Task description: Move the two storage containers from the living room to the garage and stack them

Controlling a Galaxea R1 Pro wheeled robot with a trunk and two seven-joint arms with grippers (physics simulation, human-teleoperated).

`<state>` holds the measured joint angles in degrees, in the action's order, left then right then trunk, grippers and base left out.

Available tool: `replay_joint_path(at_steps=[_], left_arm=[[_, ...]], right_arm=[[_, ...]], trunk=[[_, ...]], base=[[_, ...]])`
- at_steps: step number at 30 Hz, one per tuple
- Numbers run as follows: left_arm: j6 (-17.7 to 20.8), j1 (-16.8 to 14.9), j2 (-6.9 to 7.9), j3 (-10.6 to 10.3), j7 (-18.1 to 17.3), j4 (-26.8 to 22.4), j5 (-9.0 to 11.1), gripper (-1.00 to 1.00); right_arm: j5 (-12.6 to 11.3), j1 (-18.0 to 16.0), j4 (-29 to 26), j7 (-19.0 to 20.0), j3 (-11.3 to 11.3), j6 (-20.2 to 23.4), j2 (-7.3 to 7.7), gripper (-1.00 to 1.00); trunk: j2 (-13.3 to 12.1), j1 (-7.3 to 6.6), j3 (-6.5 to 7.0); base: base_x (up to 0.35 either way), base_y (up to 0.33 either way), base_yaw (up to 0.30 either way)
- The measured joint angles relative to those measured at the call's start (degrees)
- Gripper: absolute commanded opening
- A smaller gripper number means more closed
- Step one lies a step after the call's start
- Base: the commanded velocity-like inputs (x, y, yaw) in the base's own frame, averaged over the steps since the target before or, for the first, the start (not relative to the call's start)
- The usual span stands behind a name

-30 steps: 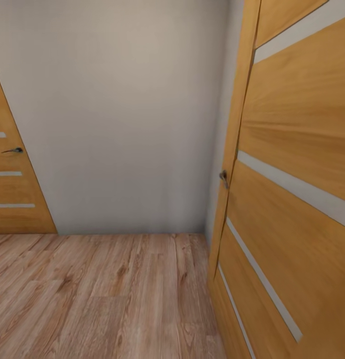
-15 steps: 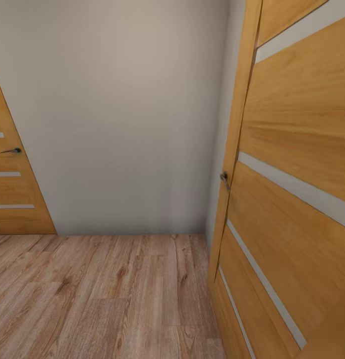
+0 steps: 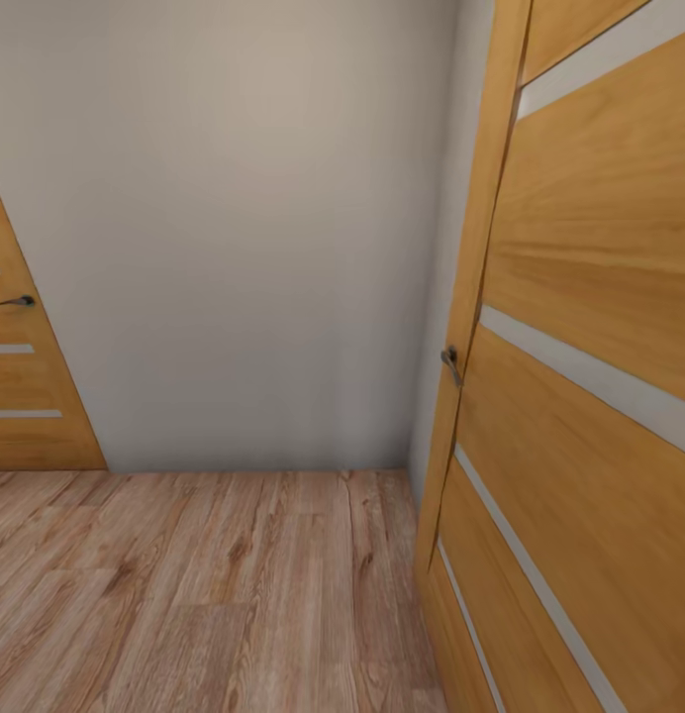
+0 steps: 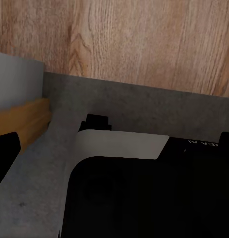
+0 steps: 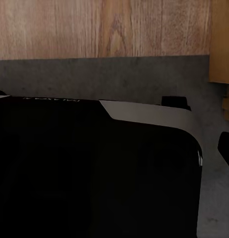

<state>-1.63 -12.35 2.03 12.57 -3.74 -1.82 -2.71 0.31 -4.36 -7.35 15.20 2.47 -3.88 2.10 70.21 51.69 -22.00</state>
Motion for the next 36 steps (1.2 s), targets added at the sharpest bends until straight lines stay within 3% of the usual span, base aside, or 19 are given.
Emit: replay_joint_path(at_steps=[24, 36], left_arm=[[0.02, 0.0, 0.06, 0.0, 0.0, 0.0, -0.01, 1.0], [0.03, 0.0, 0.07, 0.0, 0.01, 0.0, 0.0, 1.0]], right_arm=[[0.0, -0.02, 0.0, 0.0, 0.08, 0.0, 0.0, 1.0], [0.0, -0.02, 0.0, 0.0, 0.08, 0.0, 0.0, 1.0]], trunk=[[0.0, 0.01, 0.0], [0.0, -0.01, 0.0]], base=[[0.008, 0.0, 0.0], [0.118, 0.047, 0.0]])
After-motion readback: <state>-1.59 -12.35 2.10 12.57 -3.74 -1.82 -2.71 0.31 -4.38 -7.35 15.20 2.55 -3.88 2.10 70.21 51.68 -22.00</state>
